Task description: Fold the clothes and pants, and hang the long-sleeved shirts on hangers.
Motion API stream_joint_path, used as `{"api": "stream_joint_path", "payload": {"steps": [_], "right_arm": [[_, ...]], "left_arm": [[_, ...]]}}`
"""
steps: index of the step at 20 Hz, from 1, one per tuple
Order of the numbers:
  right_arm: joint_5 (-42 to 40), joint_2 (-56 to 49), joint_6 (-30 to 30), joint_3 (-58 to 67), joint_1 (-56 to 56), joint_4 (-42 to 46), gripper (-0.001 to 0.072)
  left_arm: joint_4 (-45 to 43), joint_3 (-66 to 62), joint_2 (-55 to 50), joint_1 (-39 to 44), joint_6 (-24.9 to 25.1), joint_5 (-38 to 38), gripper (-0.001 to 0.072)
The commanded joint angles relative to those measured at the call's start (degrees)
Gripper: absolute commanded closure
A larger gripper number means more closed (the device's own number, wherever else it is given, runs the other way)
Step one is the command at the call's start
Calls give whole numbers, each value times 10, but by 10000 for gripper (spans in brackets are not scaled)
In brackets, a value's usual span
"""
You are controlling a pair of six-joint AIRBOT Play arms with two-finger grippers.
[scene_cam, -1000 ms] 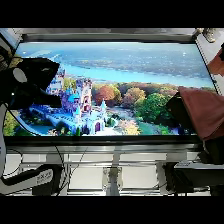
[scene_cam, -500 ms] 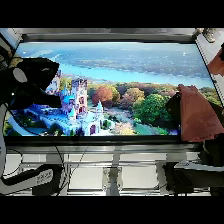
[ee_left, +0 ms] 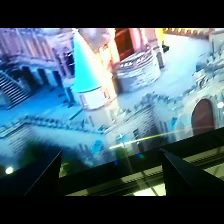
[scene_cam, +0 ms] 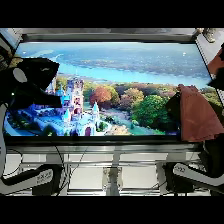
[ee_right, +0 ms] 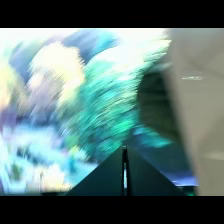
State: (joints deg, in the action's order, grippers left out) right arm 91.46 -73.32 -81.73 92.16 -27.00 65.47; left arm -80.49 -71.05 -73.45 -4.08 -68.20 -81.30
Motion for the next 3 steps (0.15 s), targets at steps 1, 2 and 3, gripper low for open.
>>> {"api": "stream_joint_path", "payload": {"steps": [1, 2, 3], "right_arm": [[5, 7, 10, -3, 162, 32, 700], [-2, 6, 10, -3, 206, 47, 700], [-10, 6, 10, -3, 243, 58, 700]], "left_arm": [[0, 0, 0, -1, 0, 0, 20], [0, 0, 0, -1, 0, 0, 20], [0, 0, 0, -1, 0, 0, 20]]}}
